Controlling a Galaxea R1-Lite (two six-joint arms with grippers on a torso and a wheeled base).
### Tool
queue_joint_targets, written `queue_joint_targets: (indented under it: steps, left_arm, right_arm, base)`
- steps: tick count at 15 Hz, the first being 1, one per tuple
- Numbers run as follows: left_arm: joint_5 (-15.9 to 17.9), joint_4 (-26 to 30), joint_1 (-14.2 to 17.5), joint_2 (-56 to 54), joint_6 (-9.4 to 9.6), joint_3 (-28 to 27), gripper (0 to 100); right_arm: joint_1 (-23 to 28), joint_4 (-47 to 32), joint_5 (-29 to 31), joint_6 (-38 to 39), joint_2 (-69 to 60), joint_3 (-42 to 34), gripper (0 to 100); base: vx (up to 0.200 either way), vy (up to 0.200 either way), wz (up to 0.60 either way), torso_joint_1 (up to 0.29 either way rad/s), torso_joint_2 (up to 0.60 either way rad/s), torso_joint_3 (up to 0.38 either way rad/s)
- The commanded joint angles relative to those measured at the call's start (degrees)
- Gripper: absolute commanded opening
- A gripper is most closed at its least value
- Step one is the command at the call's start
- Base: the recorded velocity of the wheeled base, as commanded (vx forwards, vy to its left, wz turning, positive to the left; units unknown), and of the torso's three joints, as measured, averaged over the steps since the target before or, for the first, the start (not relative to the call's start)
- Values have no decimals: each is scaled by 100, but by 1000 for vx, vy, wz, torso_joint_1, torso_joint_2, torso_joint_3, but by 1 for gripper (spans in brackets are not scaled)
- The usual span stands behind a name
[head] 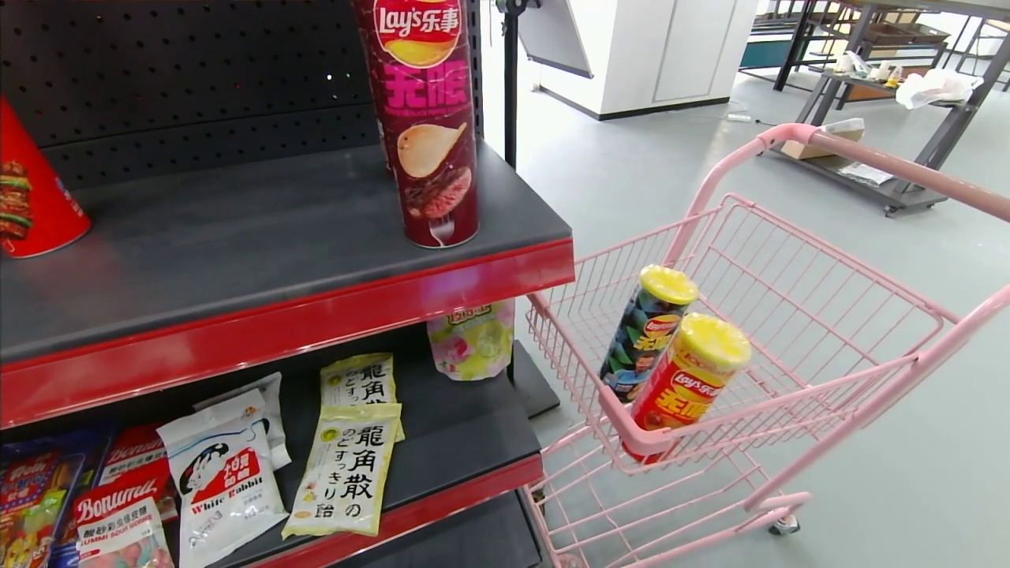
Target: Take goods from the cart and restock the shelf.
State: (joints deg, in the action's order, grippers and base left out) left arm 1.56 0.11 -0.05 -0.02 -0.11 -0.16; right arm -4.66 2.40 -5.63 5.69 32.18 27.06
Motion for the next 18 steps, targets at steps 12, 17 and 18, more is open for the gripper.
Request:
queue_joint_targets:
  steps: [12, 17, 18]
  left_arm:
    - [11, -2, -4, 2, 2, -2, 100]
    - [11, -2, 5, 2, 11, -2, 100]
    - [11, -2, 5, 2, 2, -2, 100]
  right_arm:
    - [-1116, 3214, -746, 266, 4578, -746, 100]
    - [-1310, 3891, -711, 231, 5316, -711, 100]
    - [-1301, 4023, -702, 222, 5474, -702, 100]
  base:
    - [0, 0, 0, 0, 0, 0]
    - [0, 0, 0, 0, 0, 0]
    - [0, 0, 0, 0, 0, 0]
